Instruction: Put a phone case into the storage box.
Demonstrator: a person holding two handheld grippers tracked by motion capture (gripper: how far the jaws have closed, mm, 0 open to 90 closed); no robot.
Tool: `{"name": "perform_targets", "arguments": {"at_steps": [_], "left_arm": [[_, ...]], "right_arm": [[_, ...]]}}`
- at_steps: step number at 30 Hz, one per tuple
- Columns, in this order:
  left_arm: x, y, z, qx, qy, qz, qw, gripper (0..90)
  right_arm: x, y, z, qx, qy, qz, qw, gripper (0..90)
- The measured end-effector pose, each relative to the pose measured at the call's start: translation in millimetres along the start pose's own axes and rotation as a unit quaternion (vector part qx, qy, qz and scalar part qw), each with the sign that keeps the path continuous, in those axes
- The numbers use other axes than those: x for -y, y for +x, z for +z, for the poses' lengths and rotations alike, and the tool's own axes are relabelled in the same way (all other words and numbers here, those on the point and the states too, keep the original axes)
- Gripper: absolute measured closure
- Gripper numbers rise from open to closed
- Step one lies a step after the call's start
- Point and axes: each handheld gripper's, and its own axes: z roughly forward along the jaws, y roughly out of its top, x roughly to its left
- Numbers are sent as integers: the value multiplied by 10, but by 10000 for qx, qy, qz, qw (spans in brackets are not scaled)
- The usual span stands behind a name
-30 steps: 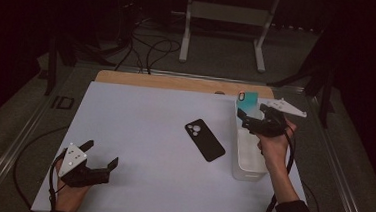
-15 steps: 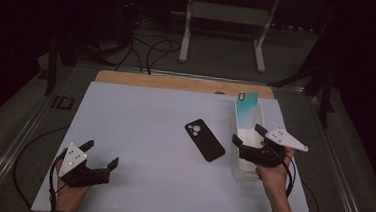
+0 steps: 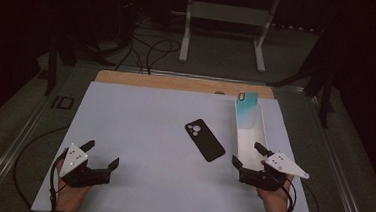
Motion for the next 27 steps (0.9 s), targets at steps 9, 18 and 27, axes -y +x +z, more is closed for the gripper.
{"name": "perform_targets", "arguments": {"at_steps": [9, 18, 27], "left_arm": [[0, -3, 3, -3, 11, 12, 10000, 5], [4, -5, 3, -26, 22, 5, 10000, 5], [3, 1, -4, -37, 17, -1, 10000, 5]], "right_arm": [[44, 0, -1, -58, 150, 43, 9999, 93], [-29, -4, 42, -166, 339, 76, 9993, 92], [-298, 12, 188, -399, 969, -117, 9944, 86]]}}
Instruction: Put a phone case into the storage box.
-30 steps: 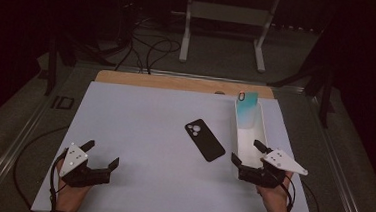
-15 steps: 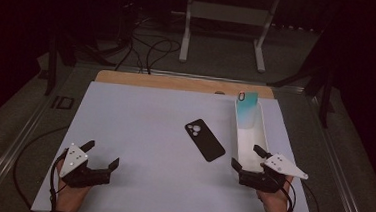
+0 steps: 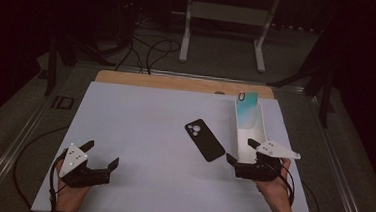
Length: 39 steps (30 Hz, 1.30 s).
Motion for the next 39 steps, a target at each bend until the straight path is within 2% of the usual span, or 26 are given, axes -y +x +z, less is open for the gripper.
{"name": "perform_targets", "arguments": {"at_steps": [6, 8, 11, 19, 21, 25, 26, 28, 29, 33, 35, 36, 37, 39], "left_arm": [[2, 6, 0, -3, -5, -16, 10000, 5], [2, 5, 2, 2, 5, -4, 10000, 5], [2, 5, 2, 4, 9, 4, 10000, 5], [4, 7, 2, 4, 7, -3, 10000, 5], [4, 7, 3, 7, 10, -3, 10000, 5], [4, 8, 3, 11, 15, 3, 10000, 5], [3, 7, 3, 14, 15, 11, 10000, 5], [3, 7, 3, 14, 12, 11, 10000, 5], [3, 7, 2, 15, 11, 10, 10000, 5], [4, 9, 2, 13, 6, 0, 10000, 5], [5, 8, 3, 18, 12, 5, 10000, 5], [4, 8, 2, 17, 10, 9, 10000, 5], [4, 8, 0, 19, 4, 9, 10000, 5], [4, 10, 0, 13, 8, 9, 10000, 5]], "right_arm": [[-158, -22, 58, -137, 184, 5, 9997, 86], [-265, -21, 111, -218, 307, 2, 9993, 86], [-330, -15, 152, -207, 407, -16, 9990, 86], [-573, 23, 417, -270, 772, -154, 9965, 86], [-614, 30, 490, -246, 914, -171, 9954, 87], [-648, 38, 562, -220, 1029, -204, 9942, 87], [-684, 51, 674, -247, 1139, -214, 9930, 87], [-690, 55, 704, -245, 1182, -223, 9924, 87], [-700, 63, 801, -264, 1294, -247, 9909, 87], [-688, 60, 987, -302, 1534, -245, 9874, 87], [-682, 54, 1026, -319, 1579, -246, 9866, 87], [-655, 31, 1156, -300, 1760, -205, 9837, 87], [-655, 31, 1156, -300, 1760, -205, 9837, 87], [-626, 13, 1253, -290, 1904, -186, 9811, 87]]}}
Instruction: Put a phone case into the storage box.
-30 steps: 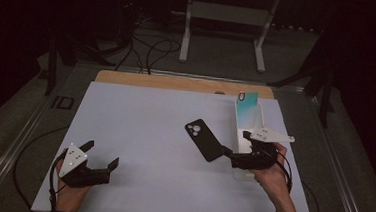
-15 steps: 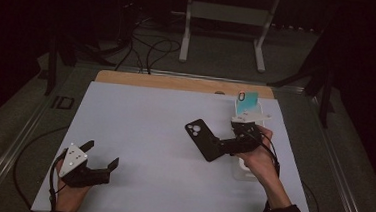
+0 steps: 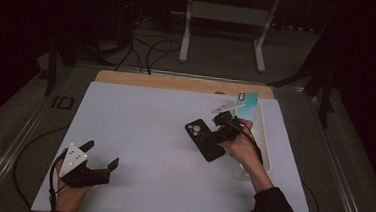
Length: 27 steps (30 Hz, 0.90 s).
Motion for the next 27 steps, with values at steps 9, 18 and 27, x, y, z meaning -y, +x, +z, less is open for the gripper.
{"name": "perform_targets", "arguments": {"at_steps": [9, 18, 27], "left_arm": [[1, -3, 2, 15, 5, 15, 10000, 6], [-1, -4, 1, 16, -1, 17, 10000, 5], [1, 6, -10, 11, -19, -5, 10000, 5]], "right_arm": [[-13, -88, 330, -99, 641, 209, 9977, 87], [-99, -37, 543, -25, 1286, 299, 9912, 86], [-137, -34, 733, 215, 1704, 487, 9839, 87]]}}
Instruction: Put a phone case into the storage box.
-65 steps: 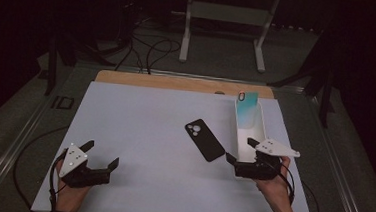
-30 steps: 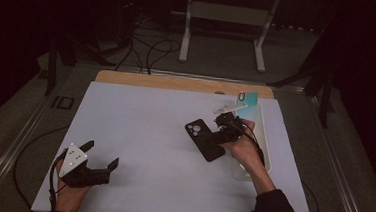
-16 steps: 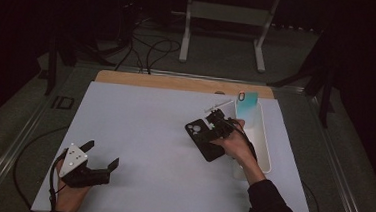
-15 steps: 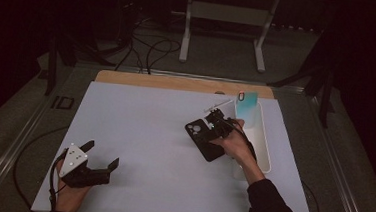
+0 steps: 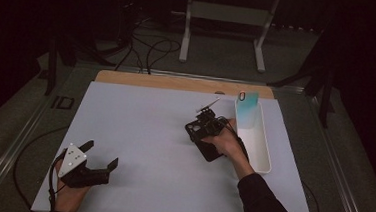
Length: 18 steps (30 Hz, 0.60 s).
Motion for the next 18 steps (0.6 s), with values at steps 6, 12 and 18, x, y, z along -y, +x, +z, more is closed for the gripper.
{"name": "perform_targets", "arguments": {"at_steps": [6, 12, 18], "left_arm": [[-1, -4, 4, 2, 5, 9, 10000, 5], [-1, 0, -1, 0, -1, -1, 10000, 5], [-2, -3, -1, 1, 5, 10, 10000, 5]], "right_arm": [[-20, -20, 78, 15, 157, 119, 9998, 87], [-28, -23, 135, 116, 259, 221, 9994, 86], [-25, -31, 193, 120, 324, 253, 9991, 86]]}}
